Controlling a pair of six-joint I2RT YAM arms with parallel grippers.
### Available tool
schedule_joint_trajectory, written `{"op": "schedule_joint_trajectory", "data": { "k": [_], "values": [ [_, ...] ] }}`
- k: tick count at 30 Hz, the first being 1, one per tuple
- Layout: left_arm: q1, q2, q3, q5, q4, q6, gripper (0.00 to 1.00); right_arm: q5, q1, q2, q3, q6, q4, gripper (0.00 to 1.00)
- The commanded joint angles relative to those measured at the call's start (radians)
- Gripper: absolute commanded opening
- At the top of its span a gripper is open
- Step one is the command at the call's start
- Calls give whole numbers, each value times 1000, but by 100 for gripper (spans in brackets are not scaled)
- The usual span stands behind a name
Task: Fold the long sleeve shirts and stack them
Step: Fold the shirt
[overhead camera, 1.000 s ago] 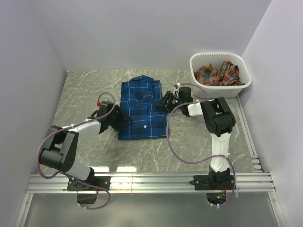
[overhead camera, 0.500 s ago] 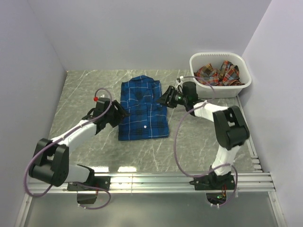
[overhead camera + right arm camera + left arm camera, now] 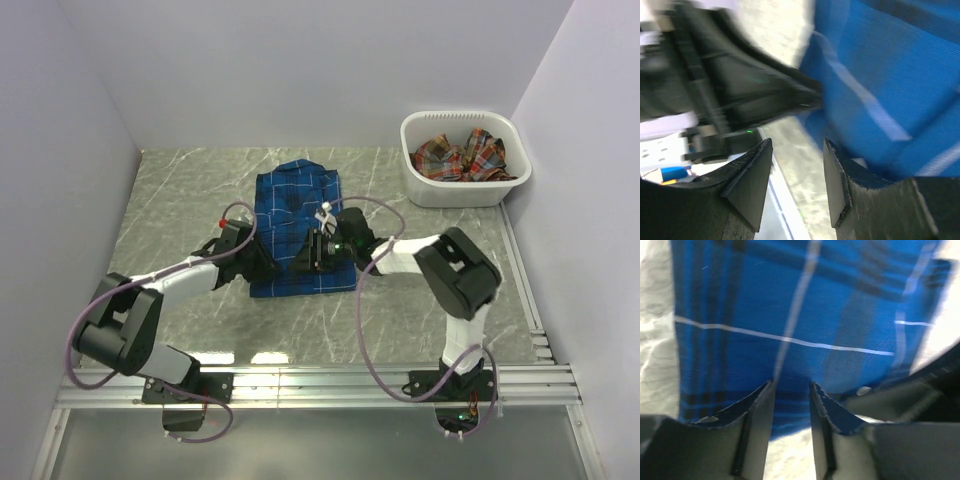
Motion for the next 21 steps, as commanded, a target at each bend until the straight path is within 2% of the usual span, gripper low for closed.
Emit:
{"op": "schedule_joint_trajectory", "data": {
  "k": [1, 6, 14, 21],
  "values": [
    [0, 32, -22, -14, 32, 14, 38, -38, -5, 102, -2, 24, 39, 53],
    [6, 73, -59, -34, 16, -9, 32, -59, -13, 163, -33, 13, 13, 53],
    [76, 49, -108, -31, 17, 2, 31, -76, -74, 59, -102, -80, -98, 52],
    [98, 33, -148, -26, 17, -20, 30, -129, -203, 21, -217, -129, -101, 52]
  ]
}}
